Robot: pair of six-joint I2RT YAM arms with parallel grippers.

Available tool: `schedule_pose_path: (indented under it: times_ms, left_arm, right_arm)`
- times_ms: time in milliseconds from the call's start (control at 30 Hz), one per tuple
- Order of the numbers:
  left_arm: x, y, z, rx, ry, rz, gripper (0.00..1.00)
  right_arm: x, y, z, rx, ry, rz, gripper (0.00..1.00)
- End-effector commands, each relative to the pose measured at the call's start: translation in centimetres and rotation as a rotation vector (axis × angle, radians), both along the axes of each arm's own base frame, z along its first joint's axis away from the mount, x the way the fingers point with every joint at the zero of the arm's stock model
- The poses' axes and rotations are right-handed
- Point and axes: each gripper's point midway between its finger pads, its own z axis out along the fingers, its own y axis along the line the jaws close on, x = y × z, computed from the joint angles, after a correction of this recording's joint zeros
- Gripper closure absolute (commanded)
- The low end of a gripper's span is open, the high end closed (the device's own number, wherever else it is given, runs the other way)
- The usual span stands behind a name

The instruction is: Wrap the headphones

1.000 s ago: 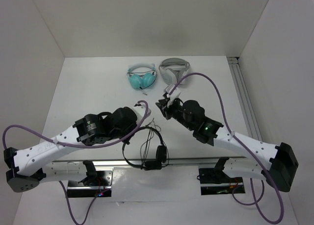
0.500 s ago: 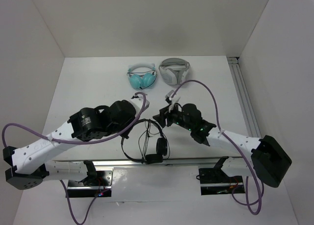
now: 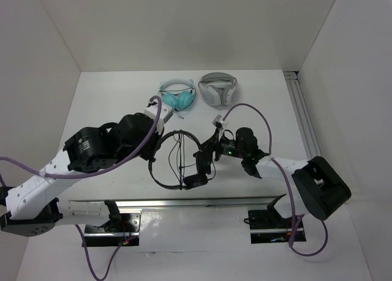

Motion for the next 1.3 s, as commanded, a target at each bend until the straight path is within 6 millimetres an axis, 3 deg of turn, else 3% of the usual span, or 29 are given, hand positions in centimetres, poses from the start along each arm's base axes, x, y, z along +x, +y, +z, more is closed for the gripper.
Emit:
schedule_pose_path:
  times_ms: [0, 267, 500, 700, 967, 1233, 1267]
  left_arm:
    - [0.8, -0.1, 1.4, -0.064, -0.019, 0.061, 1.0]
    - [0.9, 0.0, 2.0, -0.087, -0.017, 0.066, 1.0]
    - [1.0, 0.1, 2.3, -0.098, -0.016, 0.067, 1.0]
    - [0.9, 0.2, 2.1, -0.09, -0.011, 0.067, 1.0]
    - [1.0, 0.7, 1.9, -0.084, -0.015, 0.083, 1.0]
    - [1.5, 0.9, 2.1, -0.093, -0.022, 0.103, 1.0]
    - [1.4, 0.8, 2.1, -0.096, -0.016, 0.096, 1.0]
  right_arm:
    - [-1.2, 1.8, 2.0, 0.093, -0.054, 0.103, 0.36]
    - [-2.0, 5.0, 0.5, 0.081, -0.026, 0.192, 0.36]
    - [-2.2, 7.5, 1.3, 0.135, -0.039, 0.229, 0.36]
    - [-2.2, 9.4, 0.8, 0.141, -0.029, 0.264, 0.36]
    - [-3.0, 9.8, 1.7, 0.174, -0.035, 0.295, 0.36]
    - [-5.0, 11.1, -0.6, 0.147, 0.008, 0.352, 0.36]
    - [-4.6, 11.1, -0.6, 0.146, 0.006, 0.328, 0.36]
